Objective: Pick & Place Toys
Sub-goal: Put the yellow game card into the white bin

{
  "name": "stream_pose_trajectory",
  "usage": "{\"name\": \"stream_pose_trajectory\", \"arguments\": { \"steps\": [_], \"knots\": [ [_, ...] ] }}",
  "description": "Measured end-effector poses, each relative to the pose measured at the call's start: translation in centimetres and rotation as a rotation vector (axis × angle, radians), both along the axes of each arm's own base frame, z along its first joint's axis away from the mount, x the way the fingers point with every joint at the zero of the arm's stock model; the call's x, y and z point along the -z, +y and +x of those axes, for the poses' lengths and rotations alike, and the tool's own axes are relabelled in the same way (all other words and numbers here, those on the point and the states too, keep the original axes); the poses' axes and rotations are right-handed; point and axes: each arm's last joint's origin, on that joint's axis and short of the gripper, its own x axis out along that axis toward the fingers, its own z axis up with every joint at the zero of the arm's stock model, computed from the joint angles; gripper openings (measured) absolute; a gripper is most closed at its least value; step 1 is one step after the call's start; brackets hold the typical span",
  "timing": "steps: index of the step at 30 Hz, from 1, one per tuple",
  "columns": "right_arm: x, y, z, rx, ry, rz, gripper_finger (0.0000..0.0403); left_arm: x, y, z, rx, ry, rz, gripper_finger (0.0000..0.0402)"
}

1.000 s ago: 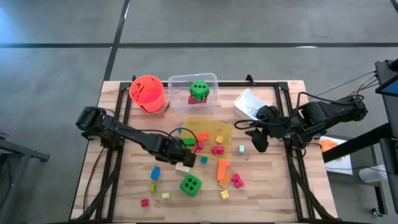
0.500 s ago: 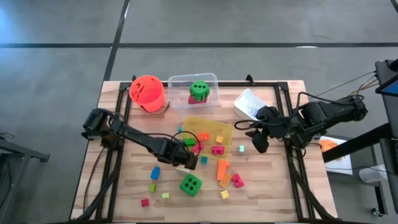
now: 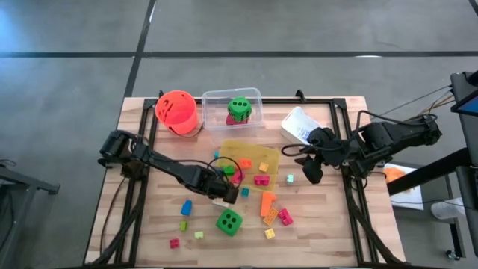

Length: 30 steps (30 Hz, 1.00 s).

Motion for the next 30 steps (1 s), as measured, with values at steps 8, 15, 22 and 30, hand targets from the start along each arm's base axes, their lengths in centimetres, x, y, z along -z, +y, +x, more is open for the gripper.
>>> {"name": "stream_pose_trajectory", "arguments": {
  "steps": [8,15,22,30],
  "knots": [
    [0.0,0.0,0.0,0.000,0.000,0.000,0.0202,0.0,0.1,0.4,-0.054,-0.039,-0.032,0.0326],
    [0.0,0.0,0.0,-0.002,0.001,0.001,0.0202,0.5,0.1,0.7,0.042,-0.050,0.007,0.0326],
    [0.0,0.0,0.0,-0.006,0.001,0.007,0.0202,1.3,0.1,0.7,0.029,-0.012,0.016,0.0326],
    [0.0,0.1,0.0,-0.023,0.009,0.020,0.0202,2.0,0.2,0.3,-0.067,0.042,-0.014,0.0326]
  ]
}}
